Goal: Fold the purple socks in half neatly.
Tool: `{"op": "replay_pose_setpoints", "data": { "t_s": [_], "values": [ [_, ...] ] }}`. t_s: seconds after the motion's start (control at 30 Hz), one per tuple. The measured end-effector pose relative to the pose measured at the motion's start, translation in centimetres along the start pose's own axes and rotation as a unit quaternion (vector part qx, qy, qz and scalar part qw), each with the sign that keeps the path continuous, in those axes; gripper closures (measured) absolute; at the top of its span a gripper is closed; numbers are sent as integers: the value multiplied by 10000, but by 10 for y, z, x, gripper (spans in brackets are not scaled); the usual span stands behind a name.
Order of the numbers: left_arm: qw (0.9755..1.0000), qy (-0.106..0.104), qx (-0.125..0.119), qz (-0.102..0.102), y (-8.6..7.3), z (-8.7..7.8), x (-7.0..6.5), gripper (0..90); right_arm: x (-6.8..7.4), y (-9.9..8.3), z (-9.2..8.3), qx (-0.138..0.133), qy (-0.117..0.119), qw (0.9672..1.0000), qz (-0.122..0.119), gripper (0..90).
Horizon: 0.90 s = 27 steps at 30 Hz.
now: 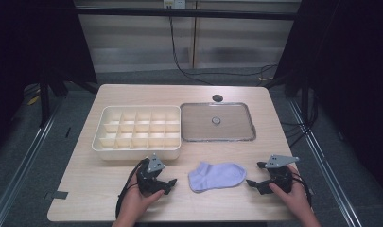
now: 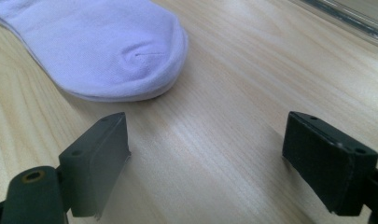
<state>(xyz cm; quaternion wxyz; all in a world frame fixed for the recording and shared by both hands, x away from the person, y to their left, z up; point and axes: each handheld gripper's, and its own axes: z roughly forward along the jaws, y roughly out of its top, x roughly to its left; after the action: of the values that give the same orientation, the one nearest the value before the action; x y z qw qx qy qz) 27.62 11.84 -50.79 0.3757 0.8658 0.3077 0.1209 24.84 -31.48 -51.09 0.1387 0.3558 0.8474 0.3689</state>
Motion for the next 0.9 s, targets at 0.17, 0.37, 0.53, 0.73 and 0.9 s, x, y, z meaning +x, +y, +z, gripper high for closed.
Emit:
{"op": "replay_pose_setpoints", "data": {
  "t_s": [0.17,0.37,0.53,0.73,0.9],
  "values": [
    [10000,1,0,0,0,0,0,171,0,0,0,1,0,10000,0,140],
    [10000,0,0,1,0,0,0,172,0,0,0,2,1,10000,1,140],
    [10000,-10,0,-3,0,0,0,172,0,0,0,2,1,10000,0,140],
    [10000,9,4,-12,0,0,0,172,0,0,0,-2,-9,10000,2,140],
    [10000,33,1,-31,0,0,-1,172,0,0,0,-1,-9,10000,2,140]
  ]
}}
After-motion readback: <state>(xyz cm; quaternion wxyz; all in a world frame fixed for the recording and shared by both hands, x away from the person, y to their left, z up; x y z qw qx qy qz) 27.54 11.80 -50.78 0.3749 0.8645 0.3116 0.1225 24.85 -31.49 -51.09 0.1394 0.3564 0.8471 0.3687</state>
